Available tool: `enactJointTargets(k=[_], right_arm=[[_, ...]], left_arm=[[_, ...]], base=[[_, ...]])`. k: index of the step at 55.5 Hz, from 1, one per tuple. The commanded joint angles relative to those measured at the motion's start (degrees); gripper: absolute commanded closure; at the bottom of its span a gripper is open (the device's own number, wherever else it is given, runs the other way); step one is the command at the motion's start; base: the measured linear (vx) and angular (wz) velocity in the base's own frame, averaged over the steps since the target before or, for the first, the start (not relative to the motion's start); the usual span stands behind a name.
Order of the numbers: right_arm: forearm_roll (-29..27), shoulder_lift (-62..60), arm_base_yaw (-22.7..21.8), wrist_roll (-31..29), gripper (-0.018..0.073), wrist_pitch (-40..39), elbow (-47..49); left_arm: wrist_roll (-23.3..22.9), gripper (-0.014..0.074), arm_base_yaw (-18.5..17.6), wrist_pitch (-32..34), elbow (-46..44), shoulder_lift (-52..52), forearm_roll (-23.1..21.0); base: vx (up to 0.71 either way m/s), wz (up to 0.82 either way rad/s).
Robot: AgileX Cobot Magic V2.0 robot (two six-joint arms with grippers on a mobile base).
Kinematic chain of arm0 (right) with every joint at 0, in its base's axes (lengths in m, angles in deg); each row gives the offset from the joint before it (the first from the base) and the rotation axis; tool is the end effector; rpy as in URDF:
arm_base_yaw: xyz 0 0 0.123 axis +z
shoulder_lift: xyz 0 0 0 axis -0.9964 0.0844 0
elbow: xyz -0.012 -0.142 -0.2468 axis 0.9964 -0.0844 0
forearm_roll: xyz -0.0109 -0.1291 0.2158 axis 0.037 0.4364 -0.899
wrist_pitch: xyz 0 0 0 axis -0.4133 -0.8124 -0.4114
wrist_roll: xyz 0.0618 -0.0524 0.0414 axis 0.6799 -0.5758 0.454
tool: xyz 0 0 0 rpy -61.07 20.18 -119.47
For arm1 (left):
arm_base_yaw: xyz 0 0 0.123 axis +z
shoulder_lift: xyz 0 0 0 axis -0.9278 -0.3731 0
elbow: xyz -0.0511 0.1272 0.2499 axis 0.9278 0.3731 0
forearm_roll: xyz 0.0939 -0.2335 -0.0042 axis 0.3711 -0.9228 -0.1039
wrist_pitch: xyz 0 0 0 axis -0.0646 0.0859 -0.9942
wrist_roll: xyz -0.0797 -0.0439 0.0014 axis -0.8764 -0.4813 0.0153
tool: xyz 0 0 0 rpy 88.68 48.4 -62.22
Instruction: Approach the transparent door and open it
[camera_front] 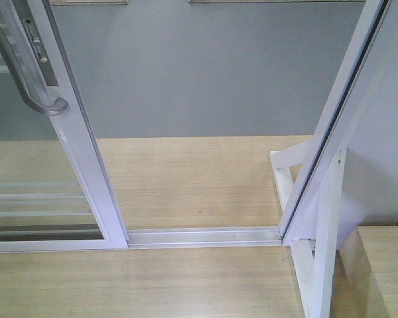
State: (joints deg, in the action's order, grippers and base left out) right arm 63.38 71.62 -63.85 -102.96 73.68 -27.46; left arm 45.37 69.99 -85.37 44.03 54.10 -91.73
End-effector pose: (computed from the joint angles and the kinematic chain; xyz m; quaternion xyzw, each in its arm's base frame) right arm 0.0403 0.0200 0.2647 -0.2251 0.7083 0.0728 0.6651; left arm 0.0566 0.0017 0.2014 -0.0122 0.6945 0.0095 0.7193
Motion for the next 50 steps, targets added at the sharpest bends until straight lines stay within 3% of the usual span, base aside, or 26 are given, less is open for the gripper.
enactJointTargets(k=[1, 10, 13, 20, 33, 50], right_arm=[[0.9, -0.86, -0.29, 1.78, 0.0565, -8.98, -3.99], [0.9, -5.41, -0.35, 11.52, 0.0565, -24.67, -18.0], [2.05, -5.23, -0.35, 13.83, 0.0565, -20.3, -17.13], [3.64, -5.23, -0.78, 14.18, 0.0565, -19.58, -17.61], [3.72, -5.23, -8.36, 14.13, 0.0565, -17.84, -17.61], [3.72, -5.23, -8.86, 13.99, 0.0565, -17.84, -17.61]], left_arm=[[-0.52, 0.0595, 0.03, 4.27, -1.15, 0.79, -0.41], [-0.52, 0.0595, 0.03, 4.27, -1.15, 0.79, -0.41], [-0.52, 0.0595, 0.03, 4.27, -1.15, 0.79, -0.41], [-0.52, 0.0596, 0.03, 4.27, -1.15, 0.73, -0.41], [-0.52, 0.0596, 0.03, 4.27, -1.15, 0.73, -0.41], [-0.52, 0.0596, 0.03, 4.27, -1.15, 0.73, -0.41]], base=[[0.0, 0.0], [0.0, 0.0], [0.0, 0.0], [0.0, 0.0], [0.0, 0.0], [0.0, 0.0]])
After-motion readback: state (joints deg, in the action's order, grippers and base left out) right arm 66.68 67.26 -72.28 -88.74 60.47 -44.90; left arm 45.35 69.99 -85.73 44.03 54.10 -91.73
